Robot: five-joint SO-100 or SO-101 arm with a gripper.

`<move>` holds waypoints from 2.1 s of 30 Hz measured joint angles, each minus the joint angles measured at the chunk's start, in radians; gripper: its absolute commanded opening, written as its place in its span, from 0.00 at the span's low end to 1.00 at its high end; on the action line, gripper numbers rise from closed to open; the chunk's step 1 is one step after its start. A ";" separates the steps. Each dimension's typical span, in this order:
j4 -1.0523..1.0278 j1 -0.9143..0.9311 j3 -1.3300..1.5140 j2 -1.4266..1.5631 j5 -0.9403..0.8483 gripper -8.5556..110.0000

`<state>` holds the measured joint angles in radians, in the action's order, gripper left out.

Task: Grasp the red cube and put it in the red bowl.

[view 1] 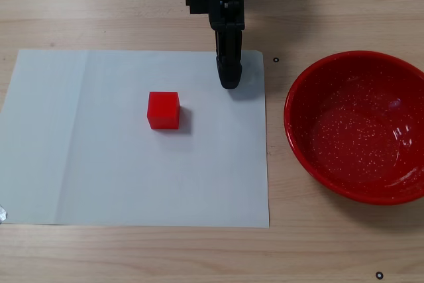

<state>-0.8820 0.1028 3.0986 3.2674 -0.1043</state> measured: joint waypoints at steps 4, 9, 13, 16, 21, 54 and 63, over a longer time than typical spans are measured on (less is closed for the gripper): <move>0.000 0.000 0.000 0.000 0.009 0.07; 0.000 0.000 0.000 0.000 0.009 0.07; 0.000 0.000 0.000 0.000 0.009 0.07; 0.000 0.000 0.000 0.000 0.009 0.07; 0.015 0.000 0.000 -0.020 0.009 0.07; -0.290 -0.179 -0.854 -0.804 0.236 0.07; -0.433 -0.253 -1.134 -1.055 0.267 0.11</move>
<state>-1.3146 -0.1503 1.9650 2.2120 0.1626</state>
